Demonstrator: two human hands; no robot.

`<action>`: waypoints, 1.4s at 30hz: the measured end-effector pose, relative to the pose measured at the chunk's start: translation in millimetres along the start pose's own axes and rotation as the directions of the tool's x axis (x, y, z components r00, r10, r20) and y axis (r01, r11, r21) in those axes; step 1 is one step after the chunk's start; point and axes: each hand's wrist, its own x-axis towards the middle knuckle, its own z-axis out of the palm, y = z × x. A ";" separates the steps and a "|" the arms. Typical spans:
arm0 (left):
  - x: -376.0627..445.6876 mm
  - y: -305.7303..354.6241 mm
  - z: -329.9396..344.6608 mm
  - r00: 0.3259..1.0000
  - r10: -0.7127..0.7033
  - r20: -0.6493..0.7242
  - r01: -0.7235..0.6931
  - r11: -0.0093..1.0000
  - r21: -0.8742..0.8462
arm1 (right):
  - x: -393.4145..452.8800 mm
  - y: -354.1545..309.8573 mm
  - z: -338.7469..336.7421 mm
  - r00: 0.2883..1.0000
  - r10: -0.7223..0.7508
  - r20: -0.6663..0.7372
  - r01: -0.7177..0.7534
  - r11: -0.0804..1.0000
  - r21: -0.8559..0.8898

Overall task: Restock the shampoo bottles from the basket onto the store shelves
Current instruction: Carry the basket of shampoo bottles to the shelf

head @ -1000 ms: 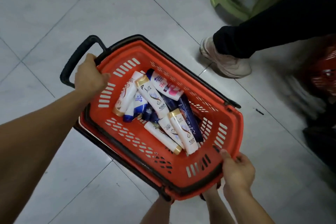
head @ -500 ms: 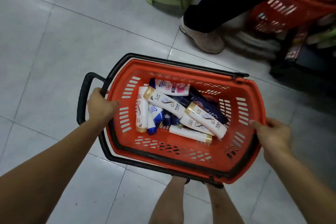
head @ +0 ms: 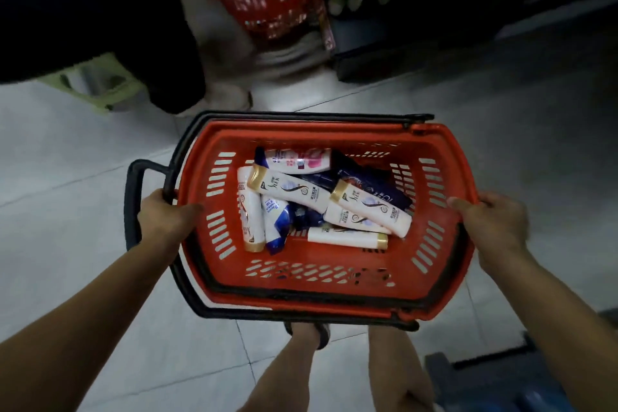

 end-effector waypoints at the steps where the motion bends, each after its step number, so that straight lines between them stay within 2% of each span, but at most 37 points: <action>1: -7.5 17.1 12.6 1.000 0.026 0.005 -0.026 0.999 0.033 | 9.5 8.7 -15.3 0.999 0.027 -0.025 -0.026 0.999 0.048; 7: -65.7 117.3 104.5 0.971 0.231 0.067 -0.240 0.949 0.203 | 51.4 74.1 -110.6 0.963 0.211 -0.170 -0.162 0.951 0.262; 11: -107.0 180.5 175.7 0.920 0.363 0.149 -0.393 0.859 0.328 | 61.0 123.8 -164.9 0.891 0.371 -0.263 -0.253 0.885 0.390; 13: -129.9 210.3 212.0 0.879 0.419 0.227 -0.476 0.790 0.386 | 61.7 145.8 -186.6 0.829 0.464 -0.312 -0.297 0.839 0.457; 17: -187.4 272.8 294.4 0.743 0.518 0.425 -0.670 0.565 0.482 | 59.3 177.5 -240.3 0.678 0.635 -0.370 -0.357 0.725 0.590; 19: -217.2 302.5 331.7 0.680 0.549 0.487 -0.733 0.479 0.483 | 60.8 187.7 -262.5 0.602 0.711 -0.365 -0.358 0.648 0.672; 22: -266.8 346.3 380.9 0.584 0.563 0.586 -0.812 0.428 0.398 | 58.3 201.0 -288.7 0.497 0.790 -0.359 -0.360 0.564 0.743; 25: -316.0 388.8 430.3 0.464 0.571 0.677 -0.885 0.279 0.372 | 45.0 198.5 -307.2 0.403 0.868 -0.290 -0.347 0.438 0.829; 28: -370.4 430.0 481.2 0.393 0.531 0.750 -0.916 0.155 0.371 | 42.8 198.9 -318.9 0.382 0.913 -0.141 -0.261 0.253 0.932; 30: -408.7 453.7 518.4 0.320 0.514 0.796 -0.943 0.095 0.318 | 46.4 204.2 -323.0 0.361 0.930 -0.068 -0.241 0.163 0.957; 32: -451.6 469.1 557.0 0.221 0.471 0.854 -0.968 -0.001 0.251 | 55.9 204.8 -330.5 0.302 0.953 -0.018 -0.197 0.080 0.977; 34: -497.0 477.6 592.6 0.102 0.465 0.879 -0.979 -0.110 0.171 | 71.0 211.3 -333.2 0.233 0.972 0.020 -0.046 -0.010 0.999; 35: -515.1 482.1 612.8 0.044 0.454 0.890 -0.983 -0.137 0.119 | 81.1 212.8 -338.3 0.226 0.972 0.062 -0.006 -0.062 0.998; 39: -577.1 498.5 683.5 -0.014 0.332 0.943 -0.961 -0.265 0.080 | 115.2 238.7 -317.0 0.171 0.957 0.234 0.033 -0.243 0.969; 40: -593.7 501.5 697.8 -0.010 0.310 0.951 -0.949 -0.303 0.089 | 122.2 244.0 -311.3 0.150 0.955 0.255 0.056 -0.266 0.962; 42: -622.5 508.1 731.6 -0.052 0.276 0.960 -0.926 -0.374 0.057 | 138.7 234.7 -330.6 0.090 0.952 0.292 0.054 -0.298 0.953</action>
